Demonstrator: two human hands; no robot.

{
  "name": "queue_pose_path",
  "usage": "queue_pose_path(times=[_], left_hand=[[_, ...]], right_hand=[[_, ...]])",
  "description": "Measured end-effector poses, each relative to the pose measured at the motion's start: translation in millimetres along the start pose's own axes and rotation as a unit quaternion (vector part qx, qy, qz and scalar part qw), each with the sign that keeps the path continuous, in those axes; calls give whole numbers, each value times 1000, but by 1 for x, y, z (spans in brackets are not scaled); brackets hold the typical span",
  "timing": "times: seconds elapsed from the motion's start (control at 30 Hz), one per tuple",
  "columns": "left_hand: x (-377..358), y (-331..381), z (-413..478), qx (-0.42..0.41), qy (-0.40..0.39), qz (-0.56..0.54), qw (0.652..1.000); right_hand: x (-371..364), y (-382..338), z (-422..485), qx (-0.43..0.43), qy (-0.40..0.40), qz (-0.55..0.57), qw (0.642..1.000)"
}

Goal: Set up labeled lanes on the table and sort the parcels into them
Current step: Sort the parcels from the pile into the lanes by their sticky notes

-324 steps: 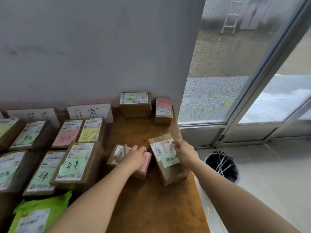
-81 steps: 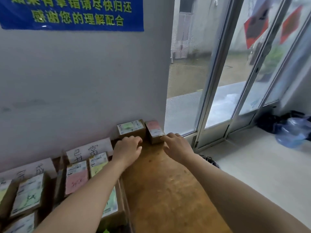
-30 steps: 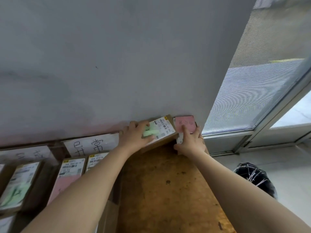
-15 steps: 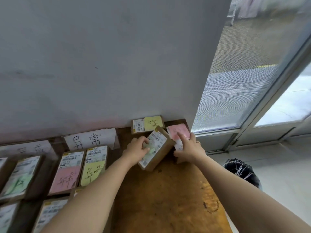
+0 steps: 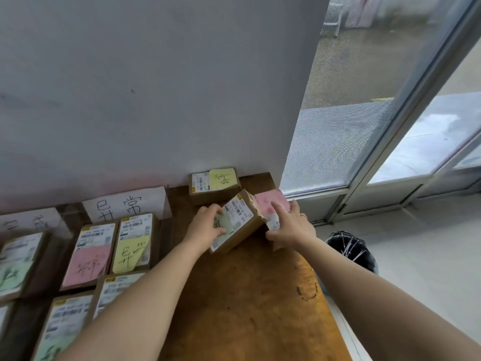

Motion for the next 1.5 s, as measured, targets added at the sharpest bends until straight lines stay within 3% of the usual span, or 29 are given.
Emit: queue_pose_path(times=[0.33, 0.5, 0.7, 0.87, 1.07, 1.2, 1.33, 1.5], left_hand=[[-25, 1, -4, -22, -37, 153, 987], [-33, 2, -16, -20, -58, 95, 994], [-30, -6, -34, -7, -20, 95, 995], [-38, -20, -53, 20, -53, 70, 996], [-29, -31, -73, 86, 0, 171, 982], [-28, -38, -88, 129, -4, 231, 964], [-35, -43, -101, 135, -18, 270, 953], [-44, -39, -108, 120, -13, 298, 947]], right_hand=[[-1, 15, -18, -12, 8, 5, 1000], [-8, 12, -26, -12, 19, 53, 998], [-8, -2, -39, -1, 59, 123, 991], [-15, -6, -59, 11, 69, 122, 990], [-40, 0, -84, -7, 28, 104, 994], [-51, 4, -96, -9, 2, 124, 992], [-52, 12, -107, -35, 16, 171, 984], [-55, 7, -108, -48, 19, 146, 988]])
Point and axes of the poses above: each hand's wrist, its own z-axis towards the middle knuckle, its own x-axis out of the back of the hand, y = z × x, the point moved 9 cm from there along z, towards the middle knuckle, and after that the axes turned 10 degrees about x, right-handed, at the moved point
